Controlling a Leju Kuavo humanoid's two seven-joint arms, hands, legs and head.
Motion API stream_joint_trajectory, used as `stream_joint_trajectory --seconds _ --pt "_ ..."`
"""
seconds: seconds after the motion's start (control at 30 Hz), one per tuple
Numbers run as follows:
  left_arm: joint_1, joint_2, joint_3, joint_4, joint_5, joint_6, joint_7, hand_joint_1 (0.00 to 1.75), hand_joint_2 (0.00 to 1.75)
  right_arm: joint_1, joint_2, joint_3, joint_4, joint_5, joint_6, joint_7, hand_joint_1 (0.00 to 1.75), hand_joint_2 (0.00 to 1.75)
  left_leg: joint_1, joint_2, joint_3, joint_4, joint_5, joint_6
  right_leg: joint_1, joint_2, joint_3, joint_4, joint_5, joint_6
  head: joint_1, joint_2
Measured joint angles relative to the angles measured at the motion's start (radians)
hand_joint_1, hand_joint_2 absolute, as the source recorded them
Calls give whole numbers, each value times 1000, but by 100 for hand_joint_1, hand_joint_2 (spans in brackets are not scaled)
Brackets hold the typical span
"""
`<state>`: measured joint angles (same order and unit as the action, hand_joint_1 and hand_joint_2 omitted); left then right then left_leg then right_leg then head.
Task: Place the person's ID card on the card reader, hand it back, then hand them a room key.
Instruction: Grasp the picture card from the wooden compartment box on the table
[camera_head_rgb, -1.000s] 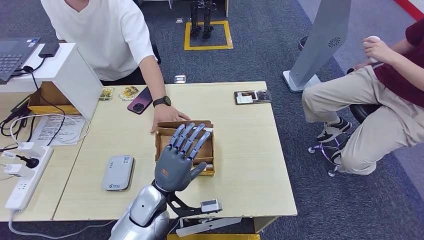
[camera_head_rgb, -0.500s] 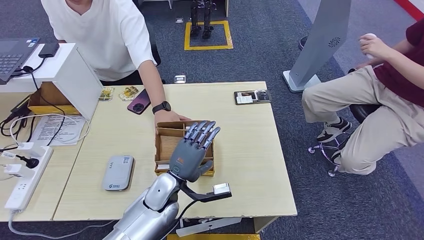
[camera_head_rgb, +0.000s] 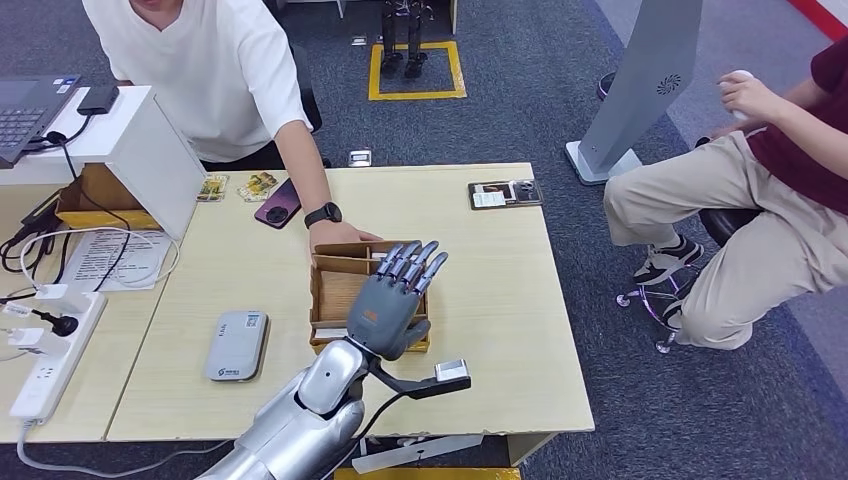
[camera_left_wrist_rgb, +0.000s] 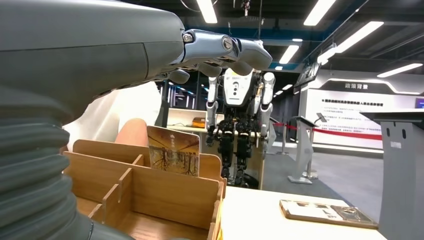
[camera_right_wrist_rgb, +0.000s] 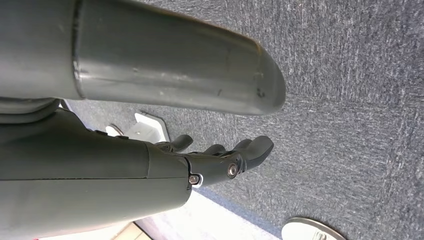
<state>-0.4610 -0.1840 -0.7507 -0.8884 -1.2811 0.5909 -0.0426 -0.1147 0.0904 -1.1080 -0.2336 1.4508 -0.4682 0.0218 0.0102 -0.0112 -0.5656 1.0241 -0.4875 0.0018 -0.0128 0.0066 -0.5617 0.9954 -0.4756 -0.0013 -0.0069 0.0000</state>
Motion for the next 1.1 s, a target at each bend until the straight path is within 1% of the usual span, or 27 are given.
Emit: stream_joint_trajectory --seconds 0.2,0.3,0.37,0.47,0.57,0.7,0.8,0.9,0.97,1.1 --pt "-9 1 -14 12 10 -27 0 0 175 0 0 3 1 0 1 0 0 0 0 0 0 0 0 0 0 0 0 0 0 0 0 0" --pt "-10 2 -17 14 19 -22 0 0 175 0 0 7 1 0 6 0 0 0 0 0 0 0 0 0 0 0 0 0 0 0 0 0" --pt "-10 4 -17 15 20 3 3 0 175 0 0 10 1 0 9 0 0 0 0 0 0 0 0 0 0 0 0 0 0 0 0 0" --pt "-10 8 -18 13 11 66 15 0 175 0 0 16 1 0 10 0 0 0 0 0 0 0 0 0 0 0 0 0 0 0 0 0" --pt "2 12 -18 -14 -11 94 17 0 175 0 0 18 1 -2 9 2 0 0 0 0 0 0 0 0 0 0 0 0 0 0 0 0" --pt "17 15 -18 -57 -23 99 6 0 175 1 0 18 1 -5 8 4 0 0 0 0 -1 0 0 0 0 0 0 0 0 0 0 0" --pt "39 14 -7 -107 -29 99 -37 0 175 2 0 18 2 -9 4 6 0 0 0 0 -1 0 0 0 0 0 0 0 0 0 0 0" --pt "56 4 23 -147 -37 100 -72 0 175 3 0 18 4 -16 0 6 0 0 0 0 -1 0 0 0 0 0 0 0 0 0 0 0" --pt "59 -1 35 -157 -47 100 -70 0 175 4 0 19 4 -17 0 6 0 0 0 0 -1 0 0 0 0 0 0 0 0 0 0 0" --pt "55 -3 39 -153 -68 100 -29 0 175 4 0 23 4 -17 0 7 0 0 0 0 -1 0 0 0 0 0 0 0 0 0 0 0"
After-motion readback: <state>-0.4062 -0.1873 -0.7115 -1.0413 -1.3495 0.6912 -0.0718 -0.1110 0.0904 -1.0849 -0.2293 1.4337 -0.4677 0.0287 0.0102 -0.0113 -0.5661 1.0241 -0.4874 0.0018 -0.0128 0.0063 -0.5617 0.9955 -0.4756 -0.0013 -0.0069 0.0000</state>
